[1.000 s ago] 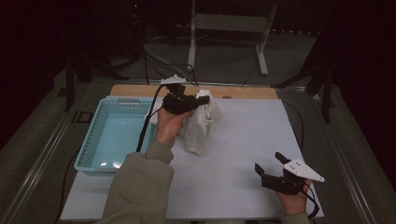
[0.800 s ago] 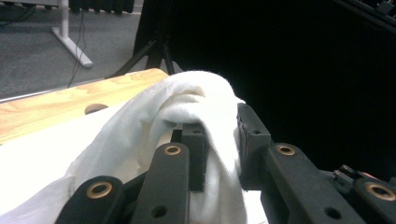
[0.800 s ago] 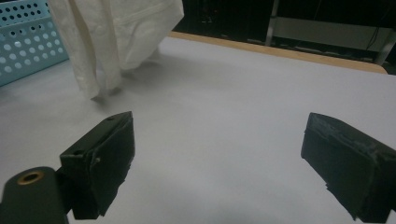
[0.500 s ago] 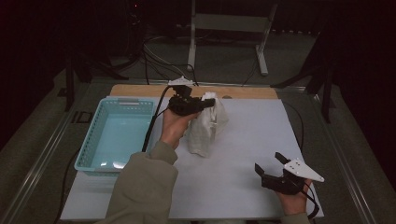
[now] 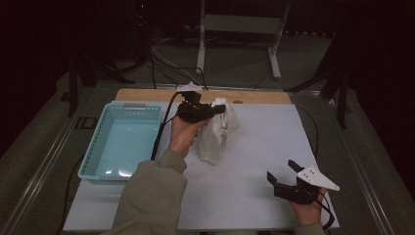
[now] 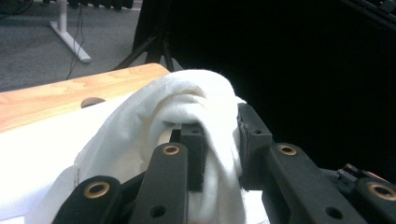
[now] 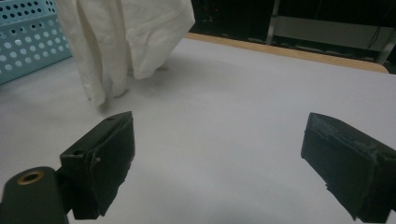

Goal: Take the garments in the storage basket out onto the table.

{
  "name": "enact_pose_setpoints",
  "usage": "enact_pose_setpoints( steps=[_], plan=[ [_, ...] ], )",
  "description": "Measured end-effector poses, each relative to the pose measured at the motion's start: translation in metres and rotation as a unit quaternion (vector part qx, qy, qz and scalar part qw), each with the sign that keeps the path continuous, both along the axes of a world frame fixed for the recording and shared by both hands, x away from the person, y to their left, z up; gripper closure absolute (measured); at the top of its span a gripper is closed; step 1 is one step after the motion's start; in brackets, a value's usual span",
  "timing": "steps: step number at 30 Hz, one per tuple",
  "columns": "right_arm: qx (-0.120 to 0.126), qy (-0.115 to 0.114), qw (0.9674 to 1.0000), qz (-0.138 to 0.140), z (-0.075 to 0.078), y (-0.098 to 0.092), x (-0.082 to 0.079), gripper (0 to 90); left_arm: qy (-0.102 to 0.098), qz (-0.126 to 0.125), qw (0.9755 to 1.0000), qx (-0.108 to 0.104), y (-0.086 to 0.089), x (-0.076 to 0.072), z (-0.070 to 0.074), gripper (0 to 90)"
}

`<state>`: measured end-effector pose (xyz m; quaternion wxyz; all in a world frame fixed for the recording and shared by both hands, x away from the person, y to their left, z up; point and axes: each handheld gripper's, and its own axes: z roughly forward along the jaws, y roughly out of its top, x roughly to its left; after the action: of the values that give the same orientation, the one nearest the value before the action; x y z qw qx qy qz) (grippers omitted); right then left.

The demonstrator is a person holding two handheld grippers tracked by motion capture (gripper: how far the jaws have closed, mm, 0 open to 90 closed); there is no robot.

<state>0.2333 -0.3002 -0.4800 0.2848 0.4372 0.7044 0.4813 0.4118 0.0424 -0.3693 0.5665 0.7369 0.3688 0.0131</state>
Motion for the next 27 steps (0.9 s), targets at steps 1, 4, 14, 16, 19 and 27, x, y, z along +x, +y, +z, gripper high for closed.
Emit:
enact_pose_setpoints(
  steps=[1,4,14,16,19,27],
  plan=[
    [0.000,0.000,1.0000,0.000,0.000,0.000,0.000,9.9,0.000,0.001,1.0000,0.001,-0.001,0.000,-0.001,76.1],
    [0.000,-0.001,1.0000,0.000,0.000,0.000,0.000,9.9,-0.001,0.000,1.0000,0.000,-0.002,0.000,-0.004,75.1],
    [0.000,0.001,1.0000,0.000,0.000,0.000,0.000,9.9,0.014,0.009,0.9999,-0.004,0.001,0.000,-0.016,71.0],
    [-0.001,0.001,1.0000,0.000,0.000,0.000,0.000,9.9,0.017,0.010,0.9998,-0.001,0.001,0.000,-0.019,70.4],
    [-0.001,0.001,1.0000,0.000,0.000,0.000,0.000,9.9,0.020,0.010,0.9998,0.003,0.001,0.000,-0.022,69.3],
    [-0.002,0.000,1.0000,0.002,0.000,0.000,0.000,9.9,0.038,0.007,0.9992,0.011,0.000,-0.001,-0.036,66.9]
  ],
)
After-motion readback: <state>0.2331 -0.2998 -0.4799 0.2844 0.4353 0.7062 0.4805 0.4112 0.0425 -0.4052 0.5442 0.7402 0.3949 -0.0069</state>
